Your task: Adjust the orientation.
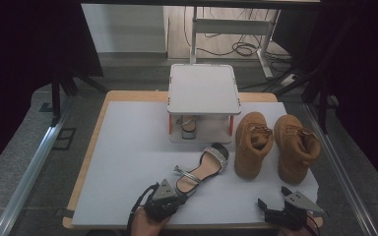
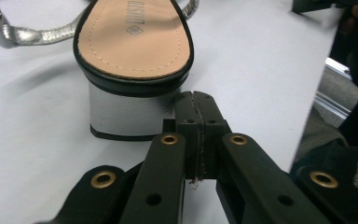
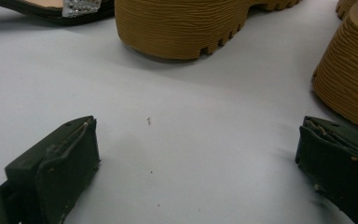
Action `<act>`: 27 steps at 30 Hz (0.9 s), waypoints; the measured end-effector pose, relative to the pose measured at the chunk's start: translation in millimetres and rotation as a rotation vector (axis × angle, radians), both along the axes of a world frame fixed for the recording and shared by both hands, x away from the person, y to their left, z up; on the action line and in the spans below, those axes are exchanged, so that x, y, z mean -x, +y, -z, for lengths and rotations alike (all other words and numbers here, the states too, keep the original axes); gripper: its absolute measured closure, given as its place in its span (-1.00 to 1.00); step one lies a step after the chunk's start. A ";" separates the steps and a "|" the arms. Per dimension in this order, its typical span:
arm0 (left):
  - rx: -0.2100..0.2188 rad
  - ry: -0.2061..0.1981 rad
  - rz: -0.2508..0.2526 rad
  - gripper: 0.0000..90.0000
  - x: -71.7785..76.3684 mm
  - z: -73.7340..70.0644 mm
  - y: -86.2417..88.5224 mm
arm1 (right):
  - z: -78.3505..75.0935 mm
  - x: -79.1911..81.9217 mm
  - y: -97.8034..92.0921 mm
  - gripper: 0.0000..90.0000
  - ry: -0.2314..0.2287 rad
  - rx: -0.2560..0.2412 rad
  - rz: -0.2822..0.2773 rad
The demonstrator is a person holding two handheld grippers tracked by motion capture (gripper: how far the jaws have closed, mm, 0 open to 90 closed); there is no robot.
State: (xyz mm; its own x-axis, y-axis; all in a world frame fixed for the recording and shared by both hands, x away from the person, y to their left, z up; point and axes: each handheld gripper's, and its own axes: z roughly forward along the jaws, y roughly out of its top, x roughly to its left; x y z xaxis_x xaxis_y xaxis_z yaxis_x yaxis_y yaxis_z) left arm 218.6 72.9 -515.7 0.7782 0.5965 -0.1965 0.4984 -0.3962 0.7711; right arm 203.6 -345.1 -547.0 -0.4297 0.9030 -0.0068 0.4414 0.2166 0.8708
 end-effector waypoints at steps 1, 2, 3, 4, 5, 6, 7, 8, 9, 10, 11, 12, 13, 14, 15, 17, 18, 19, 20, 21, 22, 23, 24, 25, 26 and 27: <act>-0.001 -0.002 -0.005 0.99 -1.3 0.1 0.8 | 0.0 0.0 0.0 -1.00 0.000 0.000 0.000; -0.001 -0.002 -0.005 0.99 -1.3 0.1 0.8 | 0.0 0.0 0.0 -1.00 0.000 0.000 0.000; -0.004 -0.005 -0.008 0.99 -3.9 0.6 2.1 | 0.0 0.0 0.0 -1.00 0.000 0.000 0.000; -0.008 -0.006 -0.007 0.99 -5.2 0.8 2.5 | 0.0 0.0 0.0 -1.00 0.000 0.000 0.000; -0.008 -0.006 -0.007 0.99 -5.2 0.8 2.5 | 0.0 0.0 0.0 -1.00 0.000 0.000 0.000; -0.015 -0.010 -0.005 0.99 -8.2 1.7 2.7 | 0.0 0.0 0.0 -1.00 0.000 0.000 0.000; -0.016 -0.011 -0.003 0.99 -9.7 2.2 2.7 | 0.0 0.0 0.0 -1.00 0.000 0.000 0.000; -0.016 -0.010 0.000 0.99 -10.6 2.8 2.3 | 0.0 0.0 0.0 -1.00 0.000 0.000 0.000; -0.018 -0.008 0.003 0.99 -10.8 3.2 1.8 | 0.0 0.0 0.0 -1.00 0.000 0.000 0.000; -0.026 -0.008 0.004 0.99 -10.4 3.5 1.2 | 0.0 0.0 0.0 -1.00 0.000 0.000 0.000; -0.035 -0.009 0.006 0.97 -9.7 3.6 1.0 | 0.0 0.0 0.0 -1.00 0.000 0.000 0.000; -0.038 -0.008 0.008 0.96 -8.7 3.5 1.5 | 0.0 0.0 0.0 -1.00 0.000 0.000 0.000; -0.038 -0.008 0.008 0.93 -8.7 3.5 1.5 | 0.0 0.0 0.0 -1.00 0.000 0.000 0.000; -0.040 -0.009 0.001 0.93 -7.1 3.0 2.9 | 0.0 0.0 0.0 -1.00 0.000 0.000 0.000; -0.042 -0.009 -0.002 0.89 -6.2 2.5 4.3 | 0.0 0.0 0.0 -1.00 0.000 0.000 0.000; -0.041 -0.009 -0.016 0.85 -3.7 1.2 9.0 | 0.1 0.0 0.0 -1.00 0.000 0.000 0.000; -0.044 -0.009 -0.032 0.80 -1.7 -0.3 14.8 | 0.0 0.0 0.0 -1.00 0.000 0.000 0.000; -0.044 -0.009 -0.032 0.78 -1.7 -0.3 14.8 | 0.0 0.0 0.0 -1.00 0.000 0.000 0.000; -0.048 -0.013 -0.044 0.74 -0.2 -1.8 19.8 | 0.0 0.0 0.0 -1.00 0.000 0.000 0.000; -0.048 -0.013 -0.044 0.70 -0.2 -1.8 19.8 | 0.0 0.0 0.0 -1.00 0.000 0.000 0.000; -0.054 -0.016 -0.051 0.65 0.2 -2.4 21.8 | 0.0 0.0 0.0 -1.00 0.000 0.000 0.000; -0.063 -0.020 -0.064 0.60 -0.3 -2.9 24.2 | 0.0 0.0 0.0 -1.00 0.000 0.000 0.000; -0.063 -0.020 -0.064 0.55 -0.3 -2.9 24.2 | 0.0 0.0 0.0 -1.00 0.000 0.000 0.000; -0.077 -0.029 -0.081 0.45 -1.9 -2.9 24.5 | 0.0 0.0 0.0 -1.00 0.000 0.000 0.000; -0.077 -0.029 -0.081 0.34 -1.9 -2.9 24.5 | 0.0 0.0 0.0 -1.00 0.000 0.000 0.000; -0.088 -0.038 -0.092 0.26 -4.1 -2.9 23.7 | 0.0 0.0 0.0 -1.00 0.000 0.000 0.000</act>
